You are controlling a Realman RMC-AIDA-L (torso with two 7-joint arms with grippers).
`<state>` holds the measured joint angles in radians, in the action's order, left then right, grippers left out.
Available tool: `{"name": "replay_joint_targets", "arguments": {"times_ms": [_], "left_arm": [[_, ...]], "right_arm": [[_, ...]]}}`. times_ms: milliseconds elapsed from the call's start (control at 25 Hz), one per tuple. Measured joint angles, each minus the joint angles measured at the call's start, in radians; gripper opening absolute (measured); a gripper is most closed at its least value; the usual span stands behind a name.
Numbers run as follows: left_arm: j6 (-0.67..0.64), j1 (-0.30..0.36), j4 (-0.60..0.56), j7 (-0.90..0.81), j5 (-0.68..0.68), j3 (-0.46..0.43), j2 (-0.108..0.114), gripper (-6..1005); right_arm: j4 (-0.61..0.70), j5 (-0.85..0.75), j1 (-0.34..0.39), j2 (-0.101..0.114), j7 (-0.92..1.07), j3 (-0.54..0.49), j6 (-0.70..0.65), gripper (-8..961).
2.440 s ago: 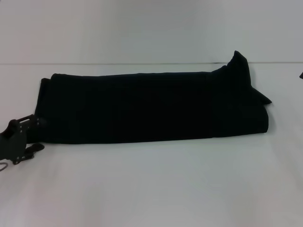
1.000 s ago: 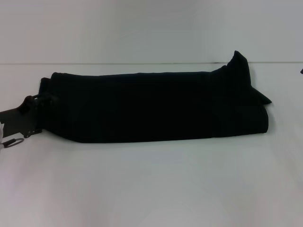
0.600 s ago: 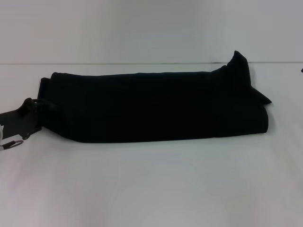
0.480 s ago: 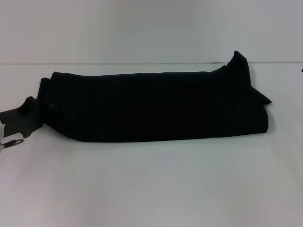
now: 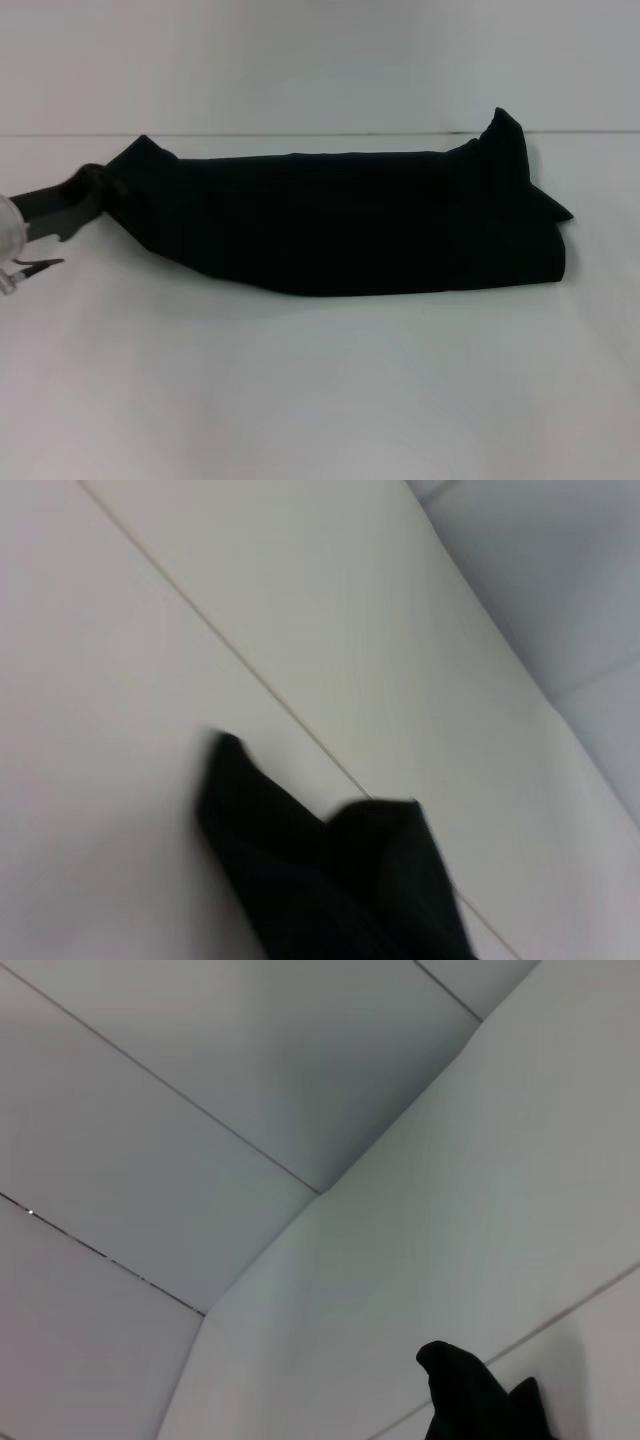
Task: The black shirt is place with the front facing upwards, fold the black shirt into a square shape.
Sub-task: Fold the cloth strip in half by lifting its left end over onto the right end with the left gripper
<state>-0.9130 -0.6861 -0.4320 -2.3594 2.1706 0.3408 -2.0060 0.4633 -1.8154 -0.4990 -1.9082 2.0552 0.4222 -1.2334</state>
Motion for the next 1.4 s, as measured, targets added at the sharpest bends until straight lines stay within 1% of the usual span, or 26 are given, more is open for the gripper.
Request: {"name": "replay_joint_targets", "arguments": {"times_ms": [120,200,320,400,600,720,800,880,1000,1080,1160,1240,1280,1320,1400], "left_arm": [[0.07,0.008,-0.013,0.012,0.003,0.0,0.004,43],[0.092,0.018,-0.027,0.012,0.005,0.0,0.005,43],[0.102,0.051,-0.061,0.01,0.007,-0.002,0.006,44],[0.103,0.087,-0.091,0.007,0.001,-0.012,0.001,44],[0.122,0.132,-0.104,0.006,-0.003,-0.051,-0.008,44],[0.147,0.158,-0.106,0.009,-0.006,-0.097,-0.022,43],[0.142,0.17,-0.109,0.02,-0.018,-0.108,-0.03,43],[0.097,0.176,-0.119,0.056,-0.049,-0.11,-0.037,44],[-0.054,0.175,-0.131,0.158,-0.148,-0.111,-0.043,46],[-0.163,0.164,-0.134,0.192,-0.21,-0.108,-0.042,47],[-0.237,0.147,-0.138,0.195,-0.241,-0.106,-0.037,48],[-0.302,0.113,-0.143,0.19,-0.255,-0.1,-0.034,49],[-0.342,0.067,-0.146,0.187,-0.257,-0.074,-0.034,49],[-0.342,0.067,-0.146,0.187,-0.257,-0.074,-0.034,51],[-0.353,0.028,-0.147,0.182,-0.258,-0.034,-0.04,54]], "right_arm": [[0.0,-0.001,0.004,0.001,0.001,-0.004,0.002,854],[0.0,-0.001,0.006,0.001,0.002,-0.004,0.007,853],[-0.003,-0.001,0.006,0.002,0.002,-0.005,0.019,852],[-0.003,-0.001,0.006,0.003,0.002,-0.005,0.024,852],[-0.001,0.0,0.001,0.003,0.002,-0.005,0.029,852],[-0.001,0.0,-0.004,0.003,0.002,-0.003,0.039,852],[-0.003,0.0,-0.007,0.003,0.002,0.001,0.044,852],[-0.004,0.0,-0.009,0.003,0.002,0.002,0.045,852],[-0.006,0.0,-0.009,0.003,0.002,0.003,0.046,852],[-0.007,0.0,-0.006,0.002,0.0,0.003,0.045,852],[-0.007,0.0,-0.004,0.001,-0.002,0.003,0.043,852],[-0.007,0.0,-0.003,-0.001,-0.005,0.003,0.041,852],[-0.007,-0.001,-0.003,-0.003,-0.006,0.003,0.039,852],[-0.007,-0.001,-0.003,-0.003,-0.006,0.003,0.039,852],[-0.005,-0.001,-0.004,-0.005,-0.006,0.003,0.038,852]]}}
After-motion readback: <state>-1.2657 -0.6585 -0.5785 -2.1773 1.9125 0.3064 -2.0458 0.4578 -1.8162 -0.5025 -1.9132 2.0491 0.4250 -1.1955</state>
